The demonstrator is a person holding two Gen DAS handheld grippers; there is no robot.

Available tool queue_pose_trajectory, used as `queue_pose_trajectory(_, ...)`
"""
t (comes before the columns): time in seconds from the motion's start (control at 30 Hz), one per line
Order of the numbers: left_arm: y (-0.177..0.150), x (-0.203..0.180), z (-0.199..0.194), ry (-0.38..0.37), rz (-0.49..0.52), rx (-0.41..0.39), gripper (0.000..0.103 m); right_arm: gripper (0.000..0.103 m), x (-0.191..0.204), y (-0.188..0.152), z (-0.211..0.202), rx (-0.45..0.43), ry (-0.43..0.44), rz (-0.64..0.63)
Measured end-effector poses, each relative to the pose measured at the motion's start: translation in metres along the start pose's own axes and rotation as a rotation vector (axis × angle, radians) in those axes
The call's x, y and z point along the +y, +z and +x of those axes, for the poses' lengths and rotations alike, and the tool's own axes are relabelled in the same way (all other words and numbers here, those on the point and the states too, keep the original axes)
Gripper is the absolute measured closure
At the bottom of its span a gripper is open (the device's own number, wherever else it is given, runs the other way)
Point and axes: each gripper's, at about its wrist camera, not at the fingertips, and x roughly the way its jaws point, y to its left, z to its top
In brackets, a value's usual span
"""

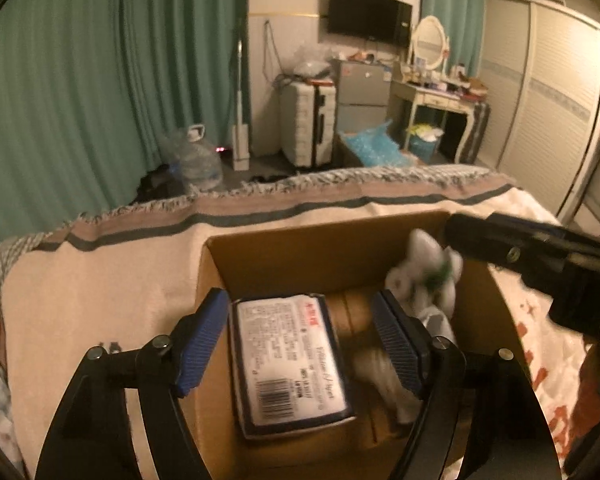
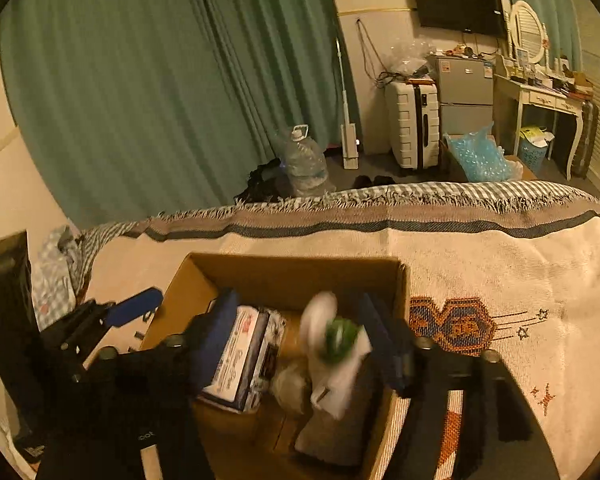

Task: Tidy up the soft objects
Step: 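Carry both sock items over the box and open both tools inside it, then withdraw both tools from the box toward the remaining items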

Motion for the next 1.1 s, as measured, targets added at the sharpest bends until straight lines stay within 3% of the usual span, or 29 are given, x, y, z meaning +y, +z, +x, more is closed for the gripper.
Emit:
queue_pose_trajectory(0.13,0.009,-0.002,-0.020,0.040,0.029,-0.032,0.028,0.033,0.001,0.014,-0.012,-0.022,-0.029,-0.001)
queue_pose_trajectory(0.27,0.022,-0.006,-0.065,0.069,0.061,-0.099,0.027,0.030,0.009,0.029,-0.048,-0.064,-0.057,-0.028)
queue_pose_trajectory(0.33,0.030,-0.007,-0.093,0.087,0.071,-0.140,0.027,0.027,0.018,0.037,-0.078,-0.098,-0.072,-0.049)
queue_pose_trajectory(0.43,0.037,-0.008,-0.141,0.098,0.059,-0.198,0.010,0.020,0.032,0.044,-0.130,-0.144,-0.100,-0.072)
queue_pose_trajectory(0.6,0.033,-0.008,-0.217,0.103,0.023,-0.251,0.010,0.004,0.055,0.040,-0.204,-0.185,-0.132,-0.098)
queue_pose_trajectory(0.73,0.010,-0.006,-0.255,0.093,-0.026,-0.271,0.010,0.000,0.069,0.006,-0.251,-0.185,-0.143,-0.085)
queue_pose_trajectory(0.83,-0.017,-0.008,-0.269,0.088,-0.038,-0.259,0.010,0.000,0.076,-0.028,-0.263,-0.160,-0.149,-0.080)
queue_pose_trajectory(0.97,-0.050,-0.010,-0.260,0.045,-0.069,-0.210,0.010,0.000,0.076,-0.069,-0.253,-0.084,-0.148,-0.082)
queue_pose_trajectory(1.1,-0.084,-0.013,-0.235,0.064,-0.078,-0.147,0.010,0.000,0.064,-0.107,-0.229,-0.006,-0.181,-0.066)
